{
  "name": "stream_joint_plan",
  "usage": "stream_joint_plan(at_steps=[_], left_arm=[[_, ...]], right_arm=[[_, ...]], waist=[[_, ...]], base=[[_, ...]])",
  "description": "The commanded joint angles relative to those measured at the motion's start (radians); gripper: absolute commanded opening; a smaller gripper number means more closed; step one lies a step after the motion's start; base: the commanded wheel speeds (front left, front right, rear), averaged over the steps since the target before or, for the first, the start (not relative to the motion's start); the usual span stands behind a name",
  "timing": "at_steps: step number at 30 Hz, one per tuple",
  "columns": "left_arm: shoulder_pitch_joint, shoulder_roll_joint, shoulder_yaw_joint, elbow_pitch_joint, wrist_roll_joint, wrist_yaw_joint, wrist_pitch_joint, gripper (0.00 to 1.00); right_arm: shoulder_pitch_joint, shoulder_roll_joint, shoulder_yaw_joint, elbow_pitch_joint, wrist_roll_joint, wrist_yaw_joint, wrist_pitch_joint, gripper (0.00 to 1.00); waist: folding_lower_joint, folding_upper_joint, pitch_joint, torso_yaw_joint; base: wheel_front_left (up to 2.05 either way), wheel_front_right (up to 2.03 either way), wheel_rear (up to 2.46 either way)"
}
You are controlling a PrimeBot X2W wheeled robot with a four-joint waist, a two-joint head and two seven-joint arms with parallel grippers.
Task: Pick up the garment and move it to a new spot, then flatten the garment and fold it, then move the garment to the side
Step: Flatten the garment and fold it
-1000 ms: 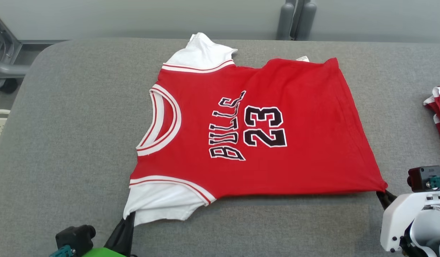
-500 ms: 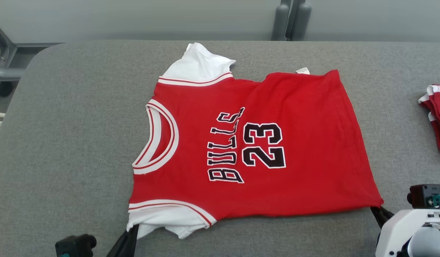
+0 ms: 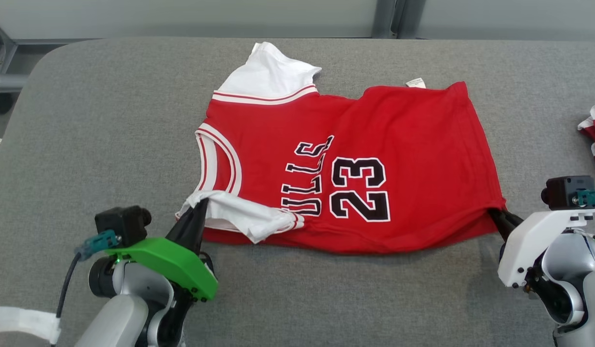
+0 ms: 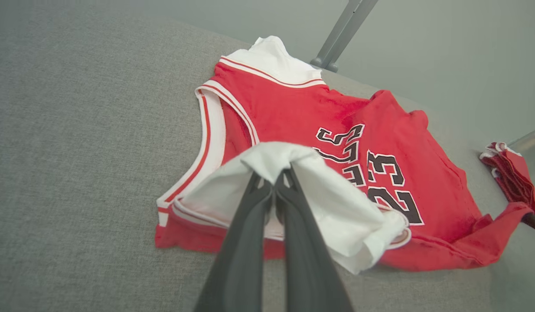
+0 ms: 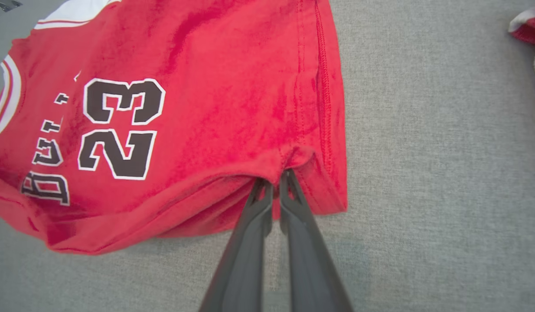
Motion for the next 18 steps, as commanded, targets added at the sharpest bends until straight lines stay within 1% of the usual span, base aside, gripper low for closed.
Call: stream_joint_plan(at_steps=[1, 3, 7, 13, 18], left_arm=[[-0.034, -0.007, -0.003, 0.024, 0.018, -0.007, -0.004, 0.00], [-0.080, -0.031, -0.007, 0.077, 0.015, -0.017, -0.011, 0.00], [-0.153, -0.064, -0.015, 0.191, 0.028, -0.035, -0.026, 0.00], [-0.221, -0.082, -0.033, 0.315, 0.051, -0.057, -0.044, 0.00], [-0.252, -0.101, -0.027, 0.383, 0.042, -0.075, -0.069, 0.00]], right_arm=[[-0.023, -0.006, 0.003, 0.017, 0.007, -0.001, -0.008, 0.00], [-0.047, -0.017, 0.006, 0.053, -0.002, -0.001, -0.015, 0.00], [-0.088, -0.017, -0.006, 0.112, -0.022, -0.001, -0.040, 0.00], [-0.136, -0.006, 0.004, 0.171, -0.026, -0.001, -0.079, 0.00], [-0.177, -0.020, 0.027, 0.212, -0.031, -0.001, -0.100, 0.00]], waist=[[0.0000, 0.0000, 0.005, 0.002], [0.0000, 0.0000, 0.011, 0.005], [0.0000, 0.0000, 0.021, 0.008], [0.0000, 0.0000, 0.039, 0.007], [0.0000, 0.0000, 0.054, 0.010]], base=[[0.00, 0.00, 0.00], [0.00, 0.00, 0.00], [0.00, 0.00, 0.00], [0.00, 0.00, 0.00], [0.00, 0.00, 0.00]])
